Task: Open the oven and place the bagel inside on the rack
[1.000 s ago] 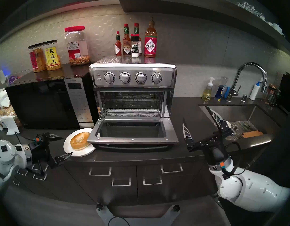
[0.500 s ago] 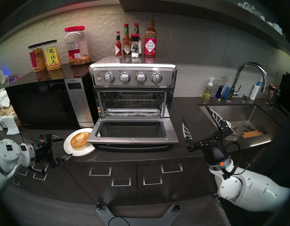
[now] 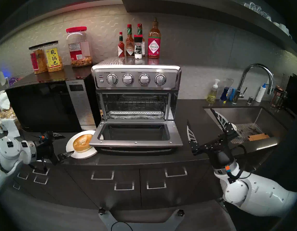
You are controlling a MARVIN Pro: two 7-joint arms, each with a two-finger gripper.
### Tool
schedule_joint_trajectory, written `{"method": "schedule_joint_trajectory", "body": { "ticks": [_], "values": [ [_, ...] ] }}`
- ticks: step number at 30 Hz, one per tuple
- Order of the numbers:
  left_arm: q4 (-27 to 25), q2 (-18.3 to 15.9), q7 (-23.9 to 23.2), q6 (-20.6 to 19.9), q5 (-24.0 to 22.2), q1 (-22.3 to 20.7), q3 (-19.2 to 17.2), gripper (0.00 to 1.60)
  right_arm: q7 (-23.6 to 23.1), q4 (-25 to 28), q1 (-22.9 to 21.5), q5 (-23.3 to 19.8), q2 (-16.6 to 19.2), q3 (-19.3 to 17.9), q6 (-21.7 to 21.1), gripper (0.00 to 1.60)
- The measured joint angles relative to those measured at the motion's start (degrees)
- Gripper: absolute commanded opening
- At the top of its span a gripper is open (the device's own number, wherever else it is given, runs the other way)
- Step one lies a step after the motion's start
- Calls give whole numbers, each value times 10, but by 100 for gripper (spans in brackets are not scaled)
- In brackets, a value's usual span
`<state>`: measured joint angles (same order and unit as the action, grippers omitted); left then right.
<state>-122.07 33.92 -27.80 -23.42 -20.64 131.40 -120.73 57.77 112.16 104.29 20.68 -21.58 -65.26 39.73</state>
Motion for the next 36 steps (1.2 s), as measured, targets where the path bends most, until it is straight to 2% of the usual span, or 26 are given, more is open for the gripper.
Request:
{"method": "schedule_joint_trajectory", "body": {
  "ticks": [16,36],
  "values": [
    [-9,-22,-27,-2,10,-14,1,160,0,0,0,0,0,0,0,160],
    [2,-47,-16,1,-9,-60,64,160,0,0,0,0,0,0,0,160]
  ]
}}
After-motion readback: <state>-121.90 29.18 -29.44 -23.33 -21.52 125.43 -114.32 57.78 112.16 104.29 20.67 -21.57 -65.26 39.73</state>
